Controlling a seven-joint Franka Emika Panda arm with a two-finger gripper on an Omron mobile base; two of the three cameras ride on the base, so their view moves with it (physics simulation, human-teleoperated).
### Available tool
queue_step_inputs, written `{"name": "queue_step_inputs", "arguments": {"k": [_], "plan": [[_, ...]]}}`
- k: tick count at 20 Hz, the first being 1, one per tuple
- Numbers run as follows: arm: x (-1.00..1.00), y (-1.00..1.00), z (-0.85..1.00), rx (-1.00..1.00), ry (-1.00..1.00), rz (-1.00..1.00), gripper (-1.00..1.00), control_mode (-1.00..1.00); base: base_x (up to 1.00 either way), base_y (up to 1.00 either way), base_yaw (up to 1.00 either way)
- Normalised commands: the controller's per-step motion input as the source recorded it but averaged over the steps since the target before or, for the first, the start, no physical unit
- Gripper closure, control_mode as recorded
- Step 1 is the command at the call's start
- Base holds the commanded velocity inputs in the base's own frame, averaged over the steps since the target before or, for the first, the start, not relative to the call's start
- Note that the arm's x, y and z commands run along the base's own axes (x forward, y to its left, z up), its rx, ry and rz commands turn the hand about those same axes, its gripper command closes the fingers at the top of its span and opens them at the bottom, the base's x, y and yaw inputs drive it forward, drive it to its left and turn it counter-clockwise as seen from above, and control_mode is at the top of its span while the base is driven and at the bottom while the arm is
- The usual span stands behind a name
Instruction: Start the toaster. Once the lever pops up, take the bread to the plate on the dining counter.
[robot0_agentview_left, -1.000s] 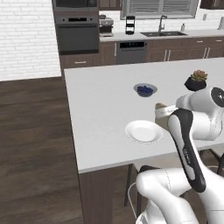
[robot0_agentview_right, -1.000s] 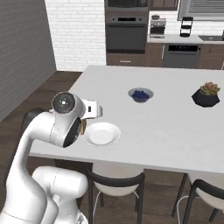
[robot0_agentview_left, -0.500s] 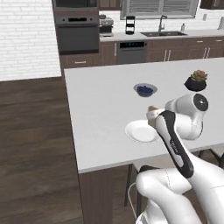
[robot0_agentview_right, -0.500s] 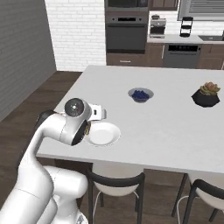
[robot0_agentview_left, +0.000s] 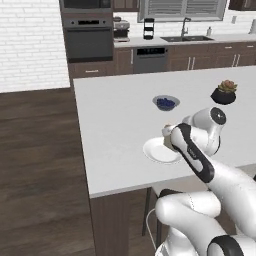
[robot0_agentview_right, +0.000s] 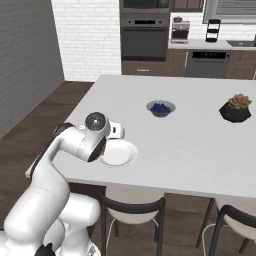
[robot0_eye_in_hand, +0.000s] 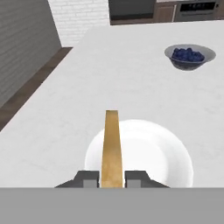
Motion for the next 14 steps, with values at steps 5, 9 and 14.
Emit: {"name": "queue_step_inputs", "arguments": {"k": [5,9,14], "plan": [[0.36,-0.03,-0.29,0.03,0.0,0.0,1.0,-1.0,0.0,0.0,0.0],[0.28,-0.04,-0.33,0.01,0.0,0.0,1.0,-1.0,0.0,0.0,0.0],[0.22,0.0,-0.32,0.0,0.0,0.0,1.0,-1.0,0.0,0.0,0.0]]}}
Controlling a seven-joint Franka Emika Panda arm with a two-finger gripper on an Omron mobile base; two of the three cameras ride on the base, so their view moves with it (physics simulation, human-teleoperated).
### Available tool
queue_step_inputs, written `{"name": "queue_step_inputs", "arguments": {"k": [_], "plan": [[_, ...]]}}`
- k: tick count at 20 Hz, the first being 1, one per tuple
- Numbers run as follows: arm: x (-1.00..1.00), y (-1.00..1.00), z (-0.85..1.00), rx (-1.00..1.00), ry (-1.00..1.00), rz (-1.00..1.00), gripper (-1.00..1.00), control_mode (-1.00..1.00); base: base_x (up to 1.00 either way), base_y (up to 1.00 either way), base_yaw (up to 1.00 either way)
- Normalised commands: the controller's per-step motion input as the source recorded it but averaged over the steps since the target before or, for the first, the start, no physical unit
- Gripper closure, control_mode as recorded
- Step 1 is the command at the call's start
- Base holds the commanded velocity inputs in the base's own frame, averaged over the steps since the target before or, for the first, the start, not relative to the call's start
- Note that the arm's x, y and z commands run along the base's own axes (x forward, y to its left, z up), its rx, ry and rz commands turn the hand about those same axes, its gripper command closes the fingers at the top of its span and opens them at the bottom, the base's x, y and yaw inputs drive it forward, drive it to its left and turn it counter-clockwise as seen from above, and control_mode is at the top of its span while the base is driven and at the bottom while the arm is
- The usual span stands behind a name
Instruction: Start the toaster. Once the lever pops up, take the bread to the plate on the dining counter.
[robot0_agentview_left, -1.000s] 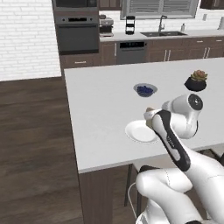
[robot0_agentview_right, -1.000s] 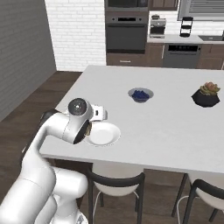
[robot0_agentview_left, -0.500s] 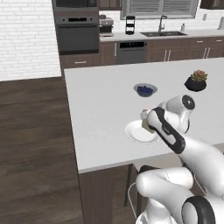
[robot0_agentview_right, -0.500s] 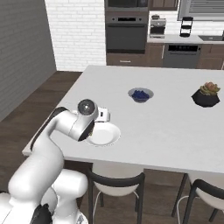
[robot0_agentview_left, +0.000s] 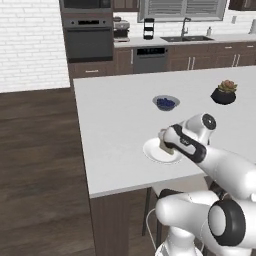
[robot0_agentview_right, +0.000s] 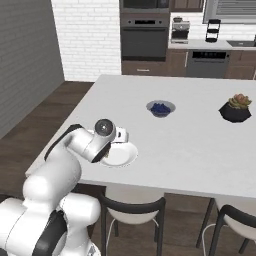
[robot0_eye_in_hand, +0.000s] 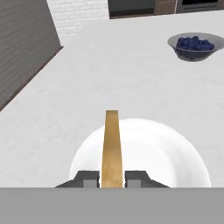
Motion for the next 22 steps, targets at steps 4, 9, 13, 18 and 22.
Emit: {"name": "queue_step_inputs", "arguments": {"k": [4,9,13,18,22], "plan": [[0.23,0.0,-0.29,0.0,0.0,0.0,1.0,-1.0,0.0,0.0,0.0],[0.27,0.0,-0.23,0.0,0.0,0.0,1.0,-1.0,0.0,0.0,0.0],[0.26,-0.02,-0.12,0.01,0.0,0.0,1.0,-1.0,0.0,0.0,0.0],[0.23,0.0,-0.19,0.0,0.0,0.0,1.0,-1.0,0.0,0.0,0.0],[0.11,0.0,-0.25,0.0,0.0,0.0,1.0,-1.0,0.0,0.0,0.0]]}}
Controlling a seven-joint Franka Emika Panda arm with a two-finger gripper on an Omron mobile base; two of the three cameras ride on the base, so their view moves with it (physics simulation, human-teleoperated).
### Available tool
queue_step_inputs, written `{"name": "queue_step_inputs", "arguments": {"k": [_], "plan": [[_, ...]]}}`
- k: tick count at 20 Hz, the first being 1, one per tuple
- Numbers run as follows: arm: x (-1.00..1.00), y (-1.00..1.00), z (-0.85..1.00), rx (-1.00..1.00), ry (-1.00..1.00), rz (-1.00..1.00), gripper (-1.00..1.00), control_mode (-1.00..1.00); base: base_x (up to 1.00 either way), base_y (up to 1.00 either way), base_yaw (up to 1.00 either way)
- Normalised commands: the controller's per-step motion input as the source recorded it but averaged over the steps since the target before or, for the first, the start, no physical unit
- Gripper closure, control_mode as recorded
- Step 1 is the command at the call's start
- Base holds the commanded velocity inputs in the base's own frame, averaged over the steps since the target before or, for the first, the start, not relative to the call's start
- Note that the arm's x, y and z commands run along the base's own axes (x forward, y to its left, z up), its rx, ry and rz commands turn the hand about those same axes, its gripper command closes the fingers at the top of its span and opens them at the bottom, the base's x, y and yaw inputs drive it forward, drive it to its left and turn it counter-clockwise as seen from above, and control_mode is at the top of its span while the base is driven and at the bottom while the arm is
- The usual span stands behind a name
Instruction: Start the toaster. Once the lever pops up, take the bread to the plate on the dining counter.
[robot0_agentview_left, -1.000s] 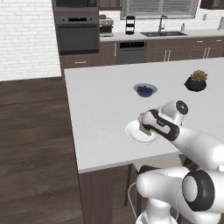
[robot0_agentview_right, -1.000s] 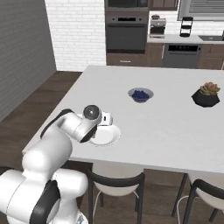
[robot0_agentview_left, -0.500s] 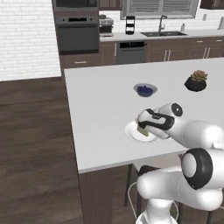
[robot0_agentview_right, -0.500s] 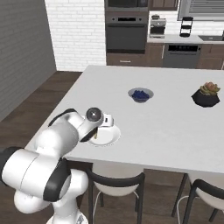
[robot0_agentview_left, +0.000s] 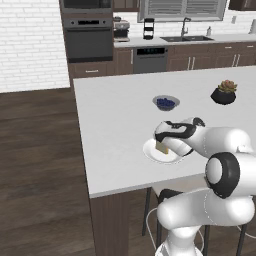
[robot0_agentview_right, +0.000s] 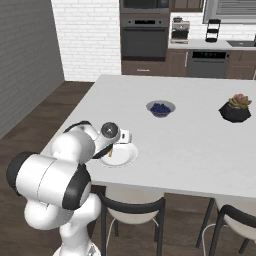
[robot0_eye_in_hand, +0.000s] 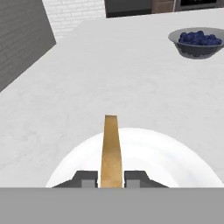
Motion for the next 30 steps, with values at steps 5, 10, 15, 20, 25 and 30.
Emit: {"name": "queue_step_inputs", "arguments": {"k": [5,10,15,20,25,30], "plan": [[0.05,0.0,-0.24,0.0,0.0,0.0,1.0,-1.0,0.0,0.0,0.0],[0.0,0.0,-0.11,0.0,0.0,0.0,1.0,-1.0,0.0,0.0,0.0],[-0.01,0.01,0.0,0.0,0.0,0.0,1.0,-1.0,0.0,0.0,0.0],[-0.11,0.04,0.0,0.0,0.0,0.0,1.0,-1.0,0.0,0.0,0.0],[-0.14,0.04,0.0,0.0,0.0,0.0,1.0,-1.0,0.0,0.0,0.0],[0.0,0.12,0.0,0.0,0.0,0.0,1.0,-1.0,0.0,0.0,0.0]]}}
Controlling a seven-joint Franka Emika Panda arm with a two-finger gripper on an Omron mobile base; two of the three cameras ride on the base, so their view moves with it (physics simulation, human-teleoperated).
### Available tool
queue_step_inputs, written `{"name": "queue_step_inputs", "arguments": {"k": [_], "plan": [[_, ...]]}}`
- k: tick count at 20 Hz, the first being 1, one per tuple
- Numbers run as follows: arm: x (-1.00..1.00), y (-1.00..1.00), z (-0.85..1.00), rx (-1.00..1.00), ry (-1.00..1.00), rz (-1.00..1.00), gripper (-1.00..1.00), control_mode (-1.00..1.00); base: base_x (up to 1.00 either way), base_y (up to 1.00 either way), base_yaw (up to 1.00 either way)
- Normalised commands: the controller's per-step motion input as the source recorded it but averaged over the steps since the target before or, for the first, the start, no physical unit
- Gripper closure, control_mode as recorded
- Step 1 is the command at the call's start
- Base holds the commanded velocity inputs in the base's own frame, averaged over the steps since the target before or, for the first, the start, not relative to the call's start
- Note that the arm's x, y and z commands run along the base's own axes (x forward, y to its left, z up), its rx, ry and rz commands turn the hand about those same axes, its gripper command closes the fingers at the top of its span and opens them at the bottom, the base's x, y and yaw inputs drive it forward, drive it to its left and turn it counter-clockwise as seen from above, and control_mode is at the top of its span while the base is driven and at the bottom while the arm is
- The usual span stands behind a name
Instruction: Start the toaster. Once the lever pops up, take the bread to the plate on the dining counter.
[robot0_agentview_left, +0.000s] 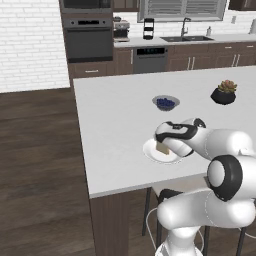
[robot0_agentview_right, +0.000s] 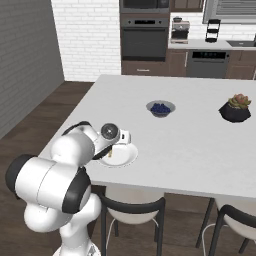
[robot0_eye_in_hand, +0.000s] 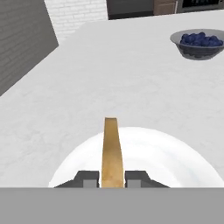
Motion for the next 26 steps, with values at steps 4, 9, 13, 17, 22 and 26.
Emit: {"name": "queue_step_inputs", "arguments": {"k": [4,9,13,17,22,26], "plan": [[0.0,0.01,0.0,0.0,0.0,0.0,1.0,-1.0,0.0,0.0,0.0],[0.0,0.0,0.0,0.0,0.0,0.0,1.0,-1.0,0.0,0.0,0.0],[0.0,0.0,0.0,0.0,0.0,0.0,-1.0,-1.0,0.0,0.0,0.0],[0.0,0.0,0.0,0.0,0.0,0.0,-1.0,-1.0,0.0,0.0,0.0],[0.0,0.0,0.0,0.0,0.0,0.0,-1.0,-1.0,0.0,0.0,0.0],[-0.02,0.0,0.0,0.0,0.0,0.0,-1.0,-1.0,0.0,0.0,0.0]]}}
